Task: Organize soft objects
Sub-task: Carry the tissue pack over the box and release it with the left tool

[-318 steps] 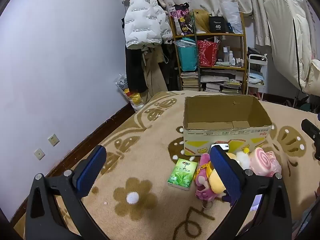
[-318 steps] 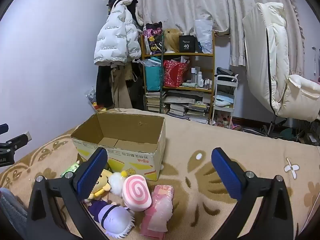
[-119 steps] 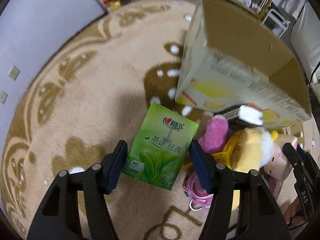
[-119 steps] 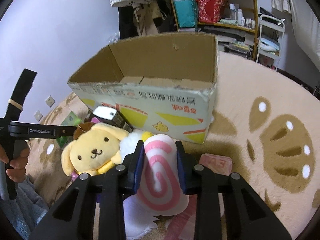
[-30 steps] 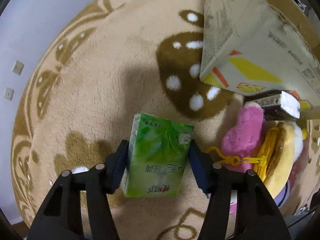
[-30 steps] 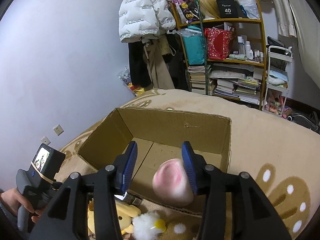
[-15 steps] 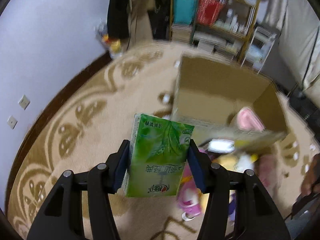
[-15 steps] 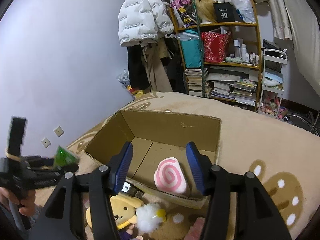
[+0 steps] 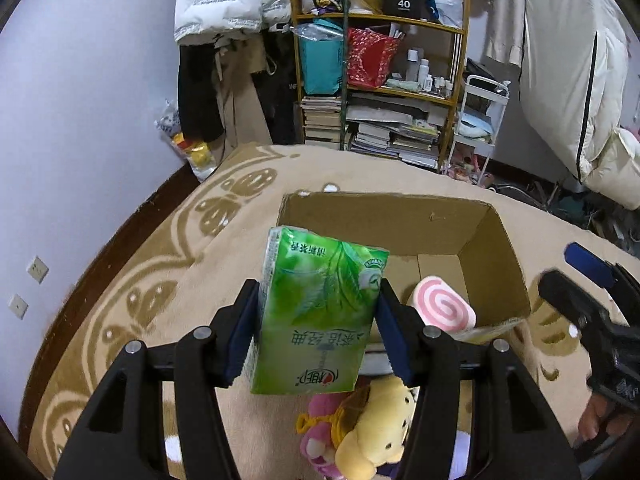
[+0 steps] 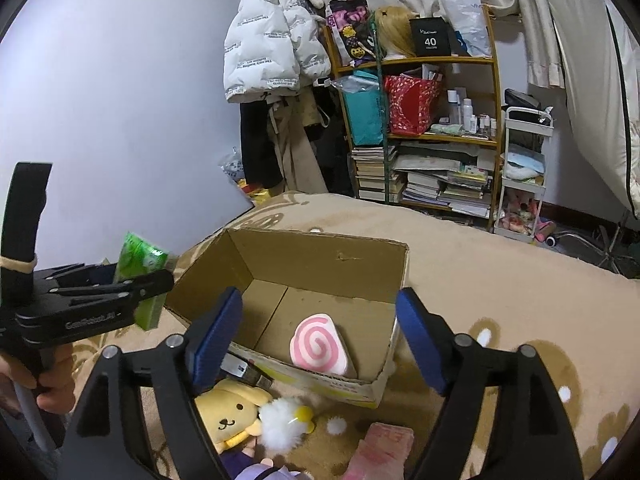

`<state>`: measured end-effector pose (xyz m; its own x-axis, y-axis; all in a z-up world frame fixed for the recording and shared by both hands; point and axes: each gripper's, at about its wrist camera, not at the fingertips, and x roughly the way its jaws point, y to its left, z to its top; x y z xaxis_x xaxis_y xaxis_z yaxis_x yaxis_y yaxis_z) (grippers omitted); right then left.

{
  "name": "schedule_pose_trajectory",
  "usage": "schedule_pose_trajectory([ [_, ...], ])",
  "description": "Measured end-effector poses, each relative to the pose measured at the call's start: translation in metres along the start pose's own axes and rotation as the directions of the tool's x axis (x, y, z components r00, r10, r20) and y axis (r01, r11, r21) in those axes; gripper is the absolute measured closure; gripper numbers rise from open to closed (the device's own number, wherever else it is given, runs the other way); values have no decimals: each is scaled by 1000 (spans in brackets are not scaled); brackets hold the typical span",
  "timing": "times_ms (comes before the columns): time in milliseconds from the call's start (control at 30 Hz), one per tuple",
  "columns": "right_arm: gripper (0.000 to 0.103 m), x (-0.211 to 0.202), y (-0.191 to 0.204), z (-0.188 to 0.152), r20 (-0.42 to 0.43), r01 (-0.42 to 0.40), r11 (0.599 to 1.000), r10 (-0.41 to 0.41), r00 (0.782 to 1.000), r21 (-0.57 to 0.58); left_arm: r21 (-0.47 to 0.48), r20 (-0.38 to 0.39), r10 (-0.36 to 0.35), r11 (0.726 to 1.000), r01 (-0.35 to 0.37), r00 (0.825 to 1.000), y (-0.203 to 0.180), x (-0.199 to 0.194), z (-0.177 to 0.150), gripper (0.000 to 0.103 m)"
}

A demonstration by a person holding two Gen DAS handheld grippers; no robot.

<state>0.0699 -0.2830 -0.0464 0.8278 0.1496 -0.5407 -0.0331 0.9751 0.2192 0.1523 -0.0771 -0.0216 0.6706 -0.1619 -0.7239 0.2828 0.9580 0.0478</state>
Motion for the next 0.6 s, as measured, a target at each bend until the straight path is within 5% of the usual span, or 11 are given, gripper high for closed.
schedule_pose_trajectory([
  [267,2,-8,-7,-3,-7,16,999,-15,1000,32,-32,-40,-13,999,12,999,-6,19,14,45],
  [433,1,-13,-9,-5,-22,29,999,-28,999,38,5,-49,13,1000,-13,999,-10,20,6,23],
  [600,1,-21,-10,-8,-26,40,997,-39,999,58,-6,-63,7,1000,-7,998,-7,13,0,20],
])
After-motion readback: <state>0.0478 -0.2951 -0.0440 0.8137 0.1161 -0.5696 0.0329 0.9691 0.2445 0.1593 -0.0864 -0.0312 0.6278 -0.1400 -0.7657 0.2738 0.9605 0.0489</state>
